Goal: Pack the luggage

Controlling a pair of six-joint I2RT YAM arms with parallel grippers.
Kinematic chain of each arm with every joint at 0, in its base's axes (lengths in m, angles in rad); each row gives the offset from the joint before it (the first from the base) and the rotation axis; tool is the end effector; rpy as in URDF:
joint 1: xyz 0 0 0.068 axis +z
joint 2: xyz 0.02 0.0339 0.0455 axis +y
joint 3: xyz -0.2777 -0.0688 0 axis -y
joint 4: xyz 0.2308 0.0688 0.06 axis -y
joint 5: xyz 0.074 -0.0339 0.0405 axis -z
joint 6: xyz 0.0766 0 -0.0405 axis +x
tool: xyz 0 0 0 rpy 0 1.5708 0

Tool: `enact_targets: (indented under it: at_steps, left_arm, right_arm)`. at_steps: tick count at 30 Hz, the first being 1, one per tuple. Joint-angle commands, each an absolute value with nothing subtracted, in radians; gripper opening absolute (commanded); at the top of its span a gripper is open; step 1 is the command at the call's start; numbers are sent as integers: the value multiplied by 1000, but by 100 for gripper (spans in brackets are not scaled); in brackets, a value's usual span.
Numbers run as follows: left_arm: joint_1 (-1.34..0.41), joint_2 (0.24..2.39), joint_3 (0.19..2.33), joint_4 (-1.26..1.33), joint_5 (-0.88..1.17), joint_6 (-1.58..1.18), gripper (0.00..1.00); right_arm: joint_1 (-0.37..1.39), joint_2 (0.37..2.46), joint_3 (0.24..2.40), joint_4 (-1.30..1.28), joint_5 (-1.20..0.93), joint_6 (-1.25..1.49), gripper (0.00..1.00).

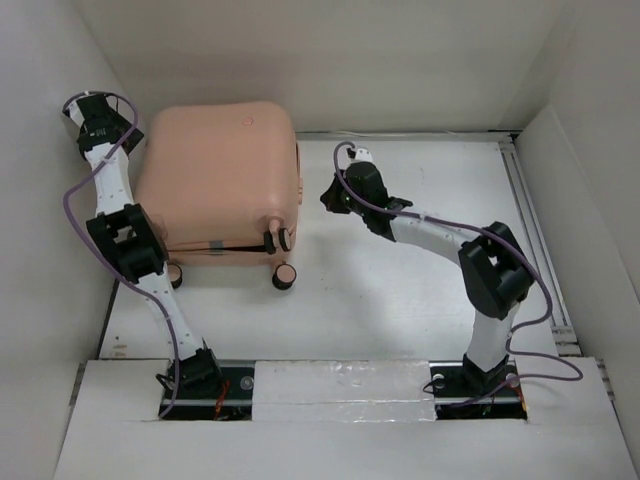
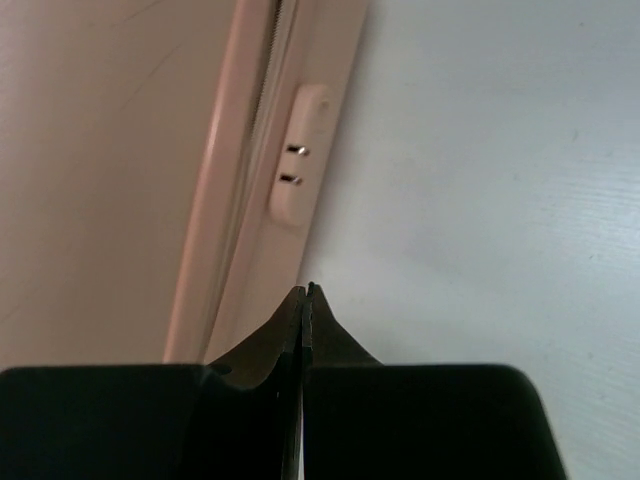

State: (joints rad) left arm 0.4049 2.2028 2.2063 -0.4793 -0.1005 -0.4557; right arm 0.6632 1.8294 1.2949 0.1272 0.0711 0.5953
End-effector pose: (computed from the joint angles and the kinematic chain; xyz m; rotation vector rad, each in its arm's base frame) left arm 0.5008 0.2230 0.3296 -0.9095 1.8313 0.0711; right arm 0.3645 0.2779 0.2564 -0.0217 2.0544 0.7360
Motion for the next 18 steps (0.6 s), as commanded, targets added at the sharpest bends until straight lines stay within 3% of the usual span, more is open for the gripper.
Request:
enact_targets:
  at_steps: [1, 5, 10, 18]
  left_arm:
    - [377, 2252, 2260, -495, 43, -434, 59]
    - [287, 2261, 2165, -474, 66, -402, 59]
    - [158, 2120, 1810, -342, 120, -449, 60]
    - [13, 1811, 1409, -155, 195, -563, 60]
  right_arm:
    - [629, 1882, 1397, 150, 72, 575, 0]
    - [620, 1974, 1479, 150, 49, 575, 0]
    - [595, 1987, 1502, 150, 83, 575, 0]
    - [460, 1855, 1266, 160, 81, 615, 0]
